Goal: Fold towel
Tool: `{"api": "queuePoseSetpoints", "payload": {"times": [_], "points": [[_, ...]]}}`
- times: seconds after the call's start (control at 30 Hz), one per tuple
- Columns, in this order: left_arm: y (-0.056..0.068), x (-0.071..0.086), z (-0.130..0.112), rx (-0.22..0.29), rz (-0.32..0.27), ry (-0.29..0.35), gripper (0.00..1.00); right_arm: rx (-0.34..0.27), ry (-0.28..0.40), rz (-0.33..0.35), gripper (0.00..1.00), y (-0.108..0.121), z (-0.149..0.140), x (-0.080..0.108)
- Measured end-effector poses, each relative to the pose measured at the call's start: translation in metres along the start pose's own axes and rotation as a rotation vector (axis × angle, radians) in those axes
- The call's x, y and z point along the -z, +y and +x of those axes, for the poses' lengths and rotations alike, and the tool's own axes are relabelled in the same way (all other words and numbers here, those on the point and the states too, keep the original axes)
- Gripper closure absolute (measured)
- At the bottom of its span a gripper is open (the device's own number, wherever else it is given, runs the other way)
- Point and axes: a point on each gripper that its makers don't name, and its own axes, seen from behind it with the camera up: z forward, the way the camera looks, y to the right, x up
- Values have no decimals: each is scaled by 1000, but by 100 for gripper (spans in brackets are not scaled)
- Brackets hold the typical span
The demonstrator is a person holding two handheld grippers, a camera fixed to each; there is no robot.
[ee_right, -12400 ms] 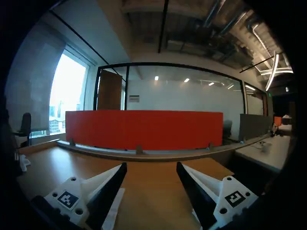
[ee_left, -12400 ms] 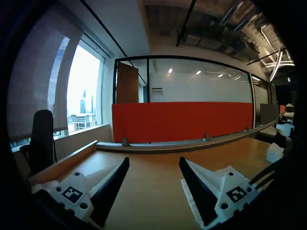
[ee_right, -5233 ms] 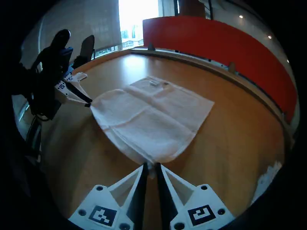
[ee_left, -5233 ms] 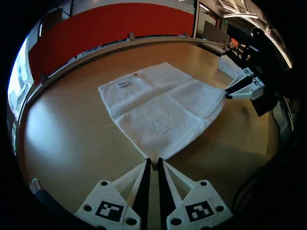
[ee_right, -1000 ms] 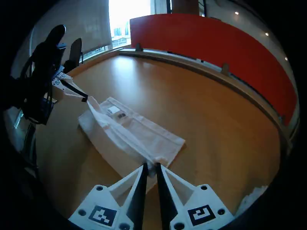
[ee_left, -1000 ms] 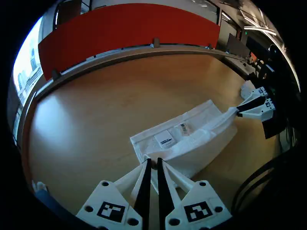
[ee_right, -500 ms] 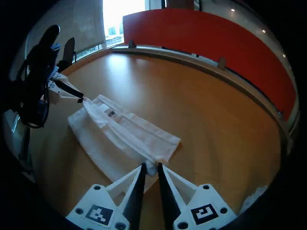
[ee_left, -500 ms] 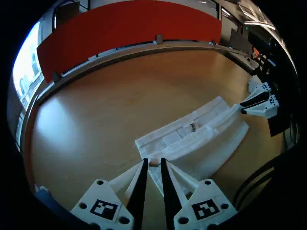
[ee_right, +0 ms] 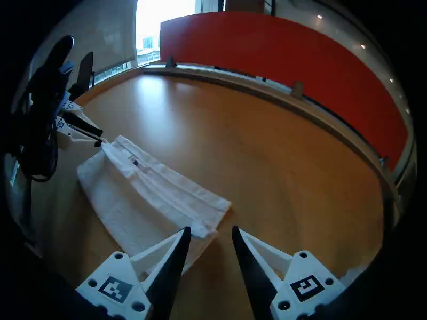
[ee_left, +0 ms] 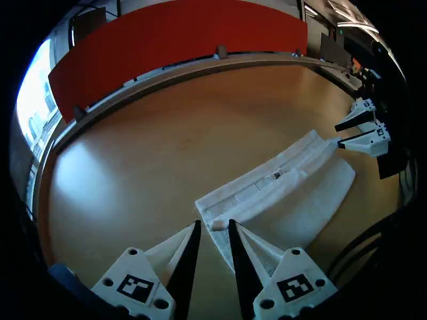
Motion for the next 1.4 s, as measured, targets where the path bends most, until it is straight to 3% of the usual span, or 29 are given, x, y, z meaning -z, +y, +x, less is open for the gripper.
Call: {"api": "queuePoseSetpoints", "payload": {"times": [0.3, 0.43, 0.5, 0.57, 0.7, 1.07, 1.4], "points": [[-10, -1, 5, 0, 27, 2, 57, -11, 8, -31, 30, 11, 5, -4], [-15, 1, 7, 3, 40, 5, 55, -7, 17, -45, 12, 14, 8, -3], [-18, 1, 7, 6, 44, 6, 41, -6, 20, -50, 5, 15, 9, -3], [-17, 2, 7, 11, 38, 5, 21, -6, 23, -54, 2, 16, 10, -1], [-17, 4, 6, 25, 31, 4, 2, -11, 28, -60, 1, 17, 11, 2], [-13, 16, -2, 44, 30, 8, 2, -23, 35, -49, 1, 5, 5, 16], [-4, 35, -28, 83, 27, -1, 2, -33, 34, -38, 1, -13, -14, 33]]}}
